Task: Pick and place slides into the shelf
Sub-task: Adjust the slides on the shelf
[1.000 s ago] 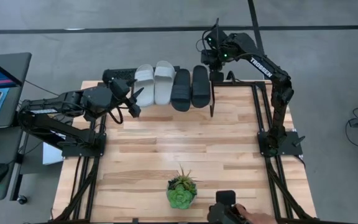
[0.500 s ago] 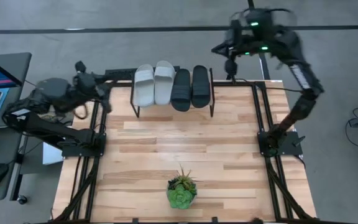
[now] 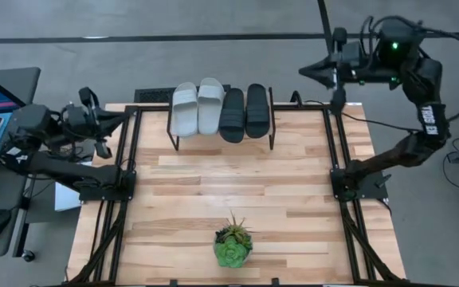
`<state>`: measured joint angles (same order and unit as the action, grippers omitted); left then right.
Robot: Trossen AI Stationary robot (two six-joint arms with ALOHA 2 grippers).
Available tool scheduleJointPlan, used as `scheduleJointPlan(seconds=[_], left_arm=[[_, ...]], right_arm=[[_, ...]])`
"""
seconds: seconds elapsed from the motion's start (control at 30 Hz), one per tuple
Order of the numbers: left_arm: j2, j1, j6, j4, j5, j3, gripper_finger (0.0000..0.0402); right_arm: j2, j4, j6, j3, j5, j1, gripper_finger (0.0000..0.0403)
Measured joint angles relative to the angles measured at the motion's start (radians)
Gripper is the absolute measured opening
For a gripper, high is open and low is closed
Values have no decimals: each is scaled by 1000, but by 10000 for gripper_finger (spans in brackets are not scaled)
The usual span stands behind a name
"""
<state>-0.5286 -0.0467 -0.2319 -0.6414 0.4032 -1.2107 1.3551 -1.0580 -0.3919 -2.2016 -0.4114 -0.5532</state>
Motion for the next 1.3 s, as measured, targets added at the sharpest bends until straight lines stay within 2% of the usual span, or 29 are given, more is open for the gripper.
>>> scheduleJointPlan(seconds=[0.1, 0.2, 0.43, 0.53, 0.63, 0.8, 1.1, 1.3], left_arm=[[63, 0, 24, 47, -25, 91, 1], [119, 0, 45, 107, -47, 189, 0], [238, 0, 116, 163, -89, 334, 0], [279, 0, 142, 166, -108, 363, 0], [311, 0, 165, 161, -110, 387, 0], [335, 0, 206, 132, -110, 400, 0], [335, 0, 228, 94, -119, 401, 0], [335, 0, 227, 94, -120, 401, 0]], right_arm=[[-48, 32, 4, 78, 6, 68, 0], [-103, 121, 27, 214, 58, 148, 0], [-243, 494, 125, 691, 150, 287, 0], [-262, 605, 188, 867, 226, 322, 0], [-225, 631, 242, 956, 288, 348, 0], [-68, 587, 262, 946, 305, 384, 0], [269, 296, 179, 694, 271, 415, 0], [411, 208, 100, 583, 232, 430, 0]])
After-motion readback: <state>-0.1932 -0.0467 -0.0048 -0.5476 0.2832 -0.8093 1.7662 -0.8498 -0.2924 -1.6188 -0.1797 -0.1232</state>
